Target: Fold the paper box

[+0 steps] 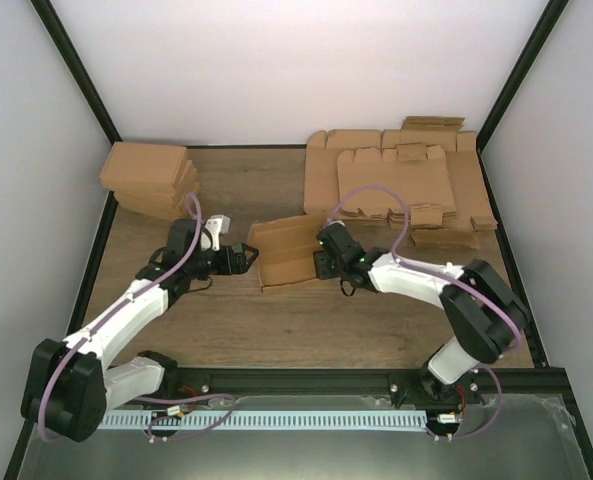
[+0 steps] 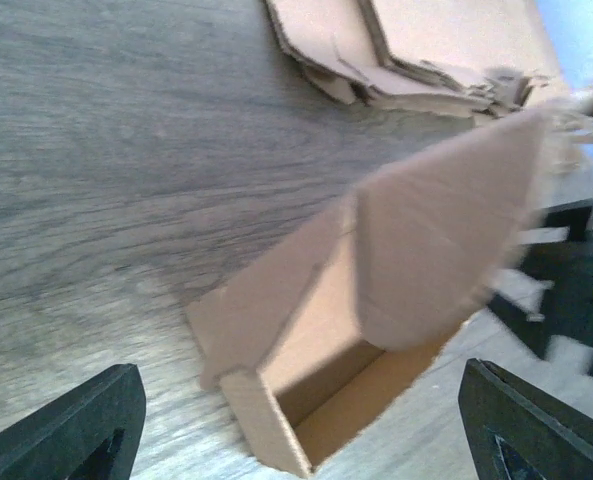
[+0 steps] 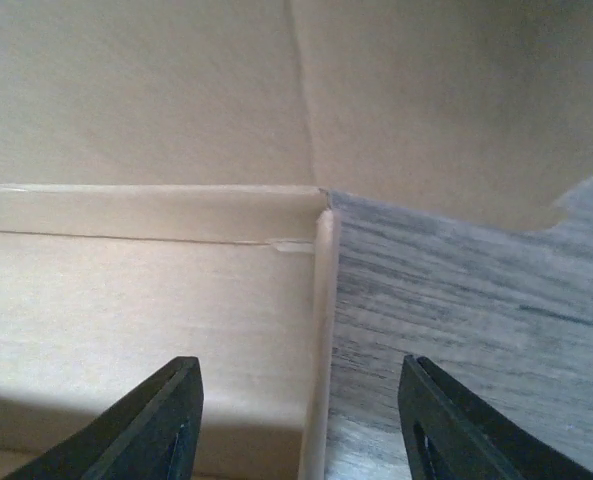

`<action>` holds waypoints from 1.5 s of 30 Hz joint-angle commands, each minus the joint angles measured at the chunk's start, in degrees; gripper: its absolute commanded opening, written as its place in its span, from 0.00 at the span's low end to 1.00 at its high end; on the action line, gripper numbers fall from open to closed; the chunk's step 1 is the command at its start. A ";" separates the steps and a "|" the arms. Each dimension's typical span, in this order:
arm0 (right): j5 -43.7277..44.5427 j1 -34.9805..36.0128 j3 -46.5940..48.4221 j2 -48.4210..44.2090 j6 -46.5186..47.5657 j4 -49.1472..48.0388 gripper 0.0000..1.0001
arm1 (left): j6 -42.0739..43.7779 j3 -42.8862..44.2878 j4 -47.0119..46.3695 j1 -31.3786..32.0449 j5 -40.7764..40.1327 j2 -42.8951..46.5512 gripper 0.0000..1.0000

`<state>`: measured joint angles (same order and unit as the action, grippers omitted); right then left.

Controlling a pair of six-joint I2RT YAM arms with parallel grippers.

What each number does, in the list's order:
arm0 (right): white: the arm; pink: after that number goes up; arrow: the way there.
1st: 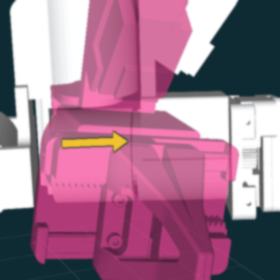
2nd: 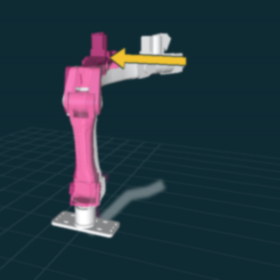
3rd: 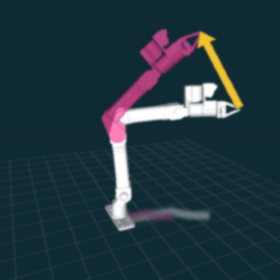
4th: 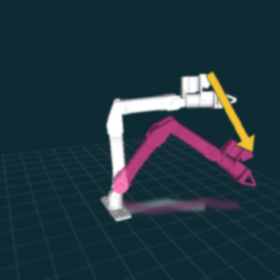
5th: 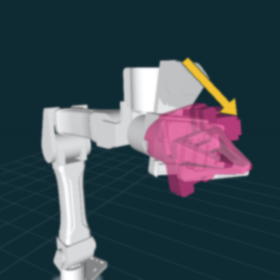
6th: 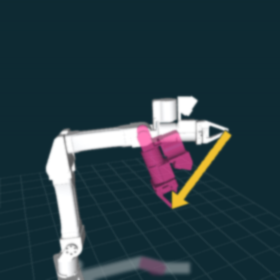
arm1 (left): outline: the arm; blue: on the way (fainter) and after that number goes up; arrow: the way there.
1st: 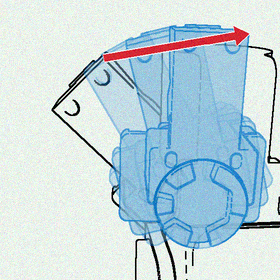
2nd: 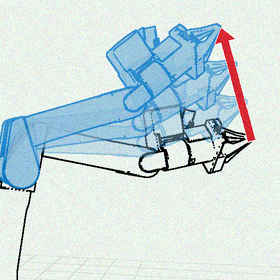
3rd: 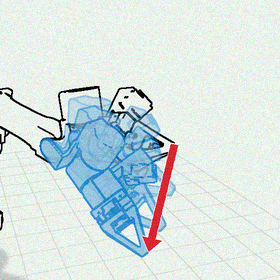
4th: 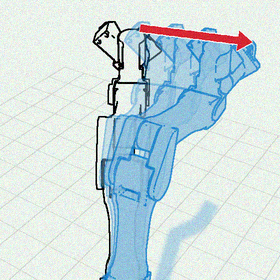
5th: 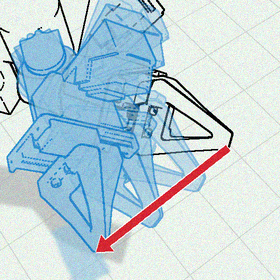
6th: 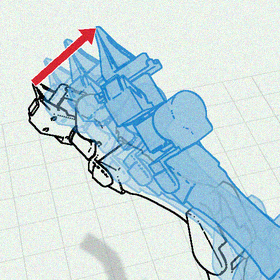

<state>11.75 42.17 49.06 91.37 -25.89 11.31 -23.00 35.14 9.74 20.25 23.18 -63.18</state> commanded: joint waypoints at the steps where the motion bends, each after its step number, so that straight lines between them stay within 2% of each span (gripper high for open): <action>1: -1.05 -0.12 -1.33 -7.02 4.25 -4.22 0.58 | 1.82 1.78 -1.08 0.13 -3.13 -2.87 0.85; 4: -0.63 -1.17 -2.82 -10.34 6.25 -4.23 0.62 | 0.98 2.31 -2.33 0.22 -3.72 -3.05 0.81; 6: -5.37 -4.06 -2.89 -11.90 7.37 -4.25 0.64 | 0.73 2.78 -2.89 0.29 -3.75 -2.93 0.78; 8: -13.43 -7.39 -3.30 -13.45 9.22 -5.29 0.73 | 0.89 3.12 -3.28 0.53 -3.25 -3.20 0.74; 11: -15.30 -8.92 -4.76 -16.51 12.88 -8.19 0.91 | 1.12 3.48 -3.32 1.28 -3.28 -4.14 0.66; 14: -14.78 -9.84 -5.50 -16.68 15.85 -10.73 0.92 | 1.12 3.48 -4.27 1.98 -3.70 -5.47 0.57; 19: -21.14 -13.45 -4.38 -13.37 16.98 -15.47 0.89 | 1.16 5.88 -3.42 2.98 -5.15 -7.23 0.48; 22: -24.36 -13.70 -3.09 -11.16 17.44 -16.57 0.84 | 1.05 6.83 -2.17 3.28 -6.99 -7.71 0.41; 26: -25.14 -13.69 0.57 -7.50 18.06 -13.78 0.72 | 0.58 8.23 0.44 3.45 -8.41 -8.44 0.34; 28: -24.24 -13.70 1.36 -6.50 18.22 -12.84 0.70 | 0.09 8.31 0.86 3.65 -8.53 -8.54 0.33; 30: -23.45 -13.70 1.92 -5.77 18.18 -11.82 0.64 | -0.09 8.41 1.33 3.86 -8.79 -8.74 0.32; 34: -23.49 -13.16 1.15 -6.88 17.34 -10.49 0.42 | -1.09 9.80 4.09 4.14 -9.66 -9.26 0.32; 38: -22.36 -11.13 -1.79 -9.80 15.58 -11.10 0.25 | -3.53 9.60 4.23 5.46 -9.26 -9.27 0.32; 43: -20.24 -7.20 -3.62 -10.95 14.82 -10.92 0.20 | -7.85 9.86 2.21 9.20 -9.79 -9.41 0.32; 45: -19.87 -6.41 -4.30 -11.14 14.31 -10.88 0.16 | -9.21 10.01 1.84 10.71 -11.35 -9.54 0.38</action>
<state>-9.76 34.04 45.47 81.52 -10.35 0.12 -28.34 43.55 12.97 28.51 13.52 -72.07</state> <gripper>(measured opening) 0.189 0.340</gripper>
